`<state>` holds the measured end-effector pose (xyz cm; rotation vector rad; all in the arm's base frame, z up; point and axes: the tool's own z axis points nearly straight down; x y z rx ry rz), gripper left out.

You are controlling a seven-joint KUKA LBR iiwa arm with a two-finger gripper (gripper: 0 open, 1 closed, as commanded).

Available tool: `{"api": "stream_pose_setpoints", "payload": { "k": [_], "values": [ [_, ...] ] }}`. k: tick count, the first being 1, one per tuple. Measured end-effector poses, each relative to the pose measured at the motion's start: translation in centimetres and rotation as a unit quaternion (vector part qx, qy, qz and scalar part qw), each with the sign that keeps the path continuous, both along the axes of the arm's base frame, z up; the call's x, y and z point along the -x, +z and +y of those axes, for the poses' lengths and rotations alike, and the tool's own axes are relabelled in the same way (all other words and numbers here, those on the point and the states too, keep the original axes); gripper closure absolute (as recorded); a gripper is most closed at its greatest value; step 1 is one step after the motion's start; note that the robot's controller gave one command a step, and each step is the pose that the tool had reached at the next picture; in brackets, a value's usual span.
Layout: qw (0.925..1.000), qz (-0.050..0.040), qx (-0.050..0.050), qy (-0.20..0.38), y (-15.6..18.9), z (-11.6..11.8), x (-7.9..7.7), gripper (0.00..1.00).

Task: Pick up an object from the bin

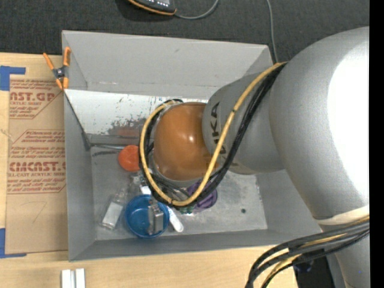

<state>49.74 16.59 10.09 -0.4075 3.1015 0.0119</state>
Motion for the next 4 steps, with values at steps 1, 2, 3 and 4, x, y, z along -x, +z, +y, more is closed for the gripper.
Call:
{"api": "stream_pose_setpoints", "payload": {
  "k": [1, 2, 3, 4],
  "values": [
    [1.0000, -0.0002, 0.000, 0.000, -0.1, -0.1, 0.1, 0.00],
    [0.9954, -0.0027, 0.001, 0.095, -0.6, 1.1, -3.0, 0.00],
    [0.9999, 0.0004, -0.001, -0.014, -0.8, 0.1, 1.2, 0.00],
    [0.9952, -0.0050, 0.000, 0.098, 0.9, 2.5, -3.6, 0.00]
  ]
}}
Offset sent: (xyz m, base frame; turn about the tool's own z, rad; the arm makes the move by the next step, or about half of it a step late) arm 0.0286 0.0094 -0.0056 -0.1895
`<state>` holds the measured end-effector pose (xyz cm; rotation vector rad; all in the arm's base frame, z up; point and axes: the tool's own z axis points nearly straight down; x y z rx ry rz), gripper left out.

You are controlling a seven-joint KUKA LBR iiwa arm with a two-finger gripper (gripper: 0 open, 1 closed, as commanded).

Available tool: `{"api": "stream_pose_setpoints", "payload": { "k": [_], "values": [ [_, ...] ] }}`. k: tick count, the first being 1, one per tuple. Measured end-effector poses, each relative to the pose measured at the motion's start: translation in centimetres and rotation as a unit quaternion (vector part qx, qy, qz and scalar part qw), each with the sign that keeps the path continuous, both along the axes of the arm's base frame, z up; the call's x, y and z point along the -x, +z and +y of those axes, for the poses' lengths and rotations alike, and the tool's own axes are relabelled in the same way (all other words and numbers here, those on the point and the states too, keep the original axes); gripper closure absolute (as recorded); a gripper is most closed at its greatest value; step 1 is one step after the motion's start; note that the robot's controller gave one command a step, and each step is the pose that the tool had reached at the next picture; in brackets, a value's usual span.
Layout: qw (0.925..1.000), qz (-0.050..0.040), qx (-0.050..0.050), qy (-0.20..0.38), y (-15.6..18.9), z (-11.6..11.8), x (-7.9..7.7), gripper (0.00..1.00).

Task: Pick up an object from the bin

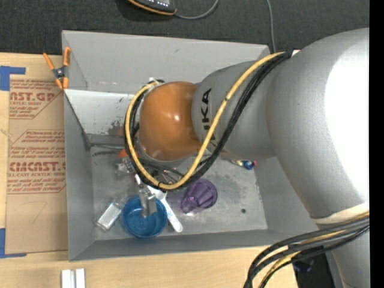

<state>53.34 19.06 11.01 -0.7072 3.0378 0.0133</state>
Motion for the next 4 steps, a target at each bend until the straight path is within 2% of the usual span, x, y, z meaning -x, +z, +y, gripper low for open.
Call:
{"api": "stream_pose_setpoints", "payload": {
  "k": [1, 2, 3, 4],
  "values": [
    [0.9997, 0.0028, -0.001, -0.026, -4.1, -2.7, 3.9, 0.00],
    [0.9964, -0.0047, 0.000, 0.084, -4.0, -5.1, 1.6, 0.00],
    [0.9974, -0.0048, 0.000, 0.072, -4.0, -4.9, 2.0, 0.00],
    [1.0000, -0.0029, -0.002, 0.008, -4.0, -6.0, -0.1, 0.00]
  ]
}}
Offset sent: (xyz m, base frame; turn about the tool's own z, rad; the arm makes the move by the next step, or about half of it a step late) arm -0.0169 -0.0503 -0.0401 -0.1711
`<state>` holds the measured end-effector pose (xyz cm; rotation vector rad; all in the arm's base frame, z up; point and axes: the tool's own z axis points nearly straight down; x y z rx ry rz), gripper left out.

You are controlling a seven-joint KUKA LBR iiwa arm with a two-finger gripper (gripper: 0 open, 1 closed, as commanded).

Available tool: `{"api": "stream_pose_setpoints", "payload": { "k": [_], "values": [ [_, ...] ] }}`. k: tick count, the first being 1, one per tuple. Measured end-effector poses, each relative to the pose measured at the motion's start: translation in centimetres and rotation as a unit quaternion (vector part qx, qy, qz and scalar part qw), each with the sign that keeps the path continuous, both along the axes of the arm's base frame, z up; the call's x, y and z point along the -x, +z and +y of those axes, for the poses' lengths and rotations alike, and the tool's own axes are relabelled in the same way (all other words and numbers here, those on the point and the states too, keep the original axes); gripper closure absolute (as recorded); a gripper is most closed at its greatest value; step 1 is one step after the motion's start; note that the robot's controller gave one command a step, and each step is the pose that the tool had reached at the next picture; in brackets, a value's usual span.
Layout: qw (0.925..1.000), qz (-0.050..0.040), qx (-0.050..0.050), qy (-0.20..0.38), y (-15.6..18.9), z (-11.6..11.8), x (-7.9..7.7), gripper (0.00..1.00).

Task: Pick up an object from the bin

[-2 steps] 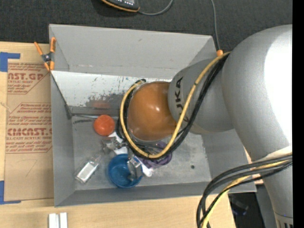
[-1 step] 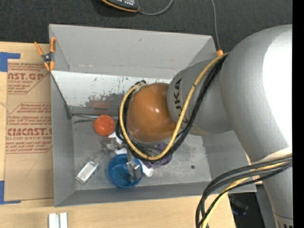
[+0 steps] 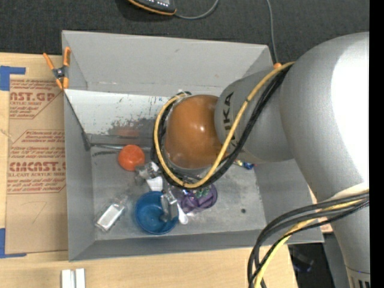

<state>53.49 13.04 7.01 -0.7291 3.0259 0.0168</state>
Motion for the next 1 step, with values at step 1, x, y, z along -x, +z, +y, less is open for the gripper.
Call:
{"api": "stream_pose_setpoints", "payload": {
  "k": [1],
  "values": [
    [0.9991, -0.0012, 0.000, 0.043, 0.82, -0.02, 3.65, 1.00]
  ]
}}
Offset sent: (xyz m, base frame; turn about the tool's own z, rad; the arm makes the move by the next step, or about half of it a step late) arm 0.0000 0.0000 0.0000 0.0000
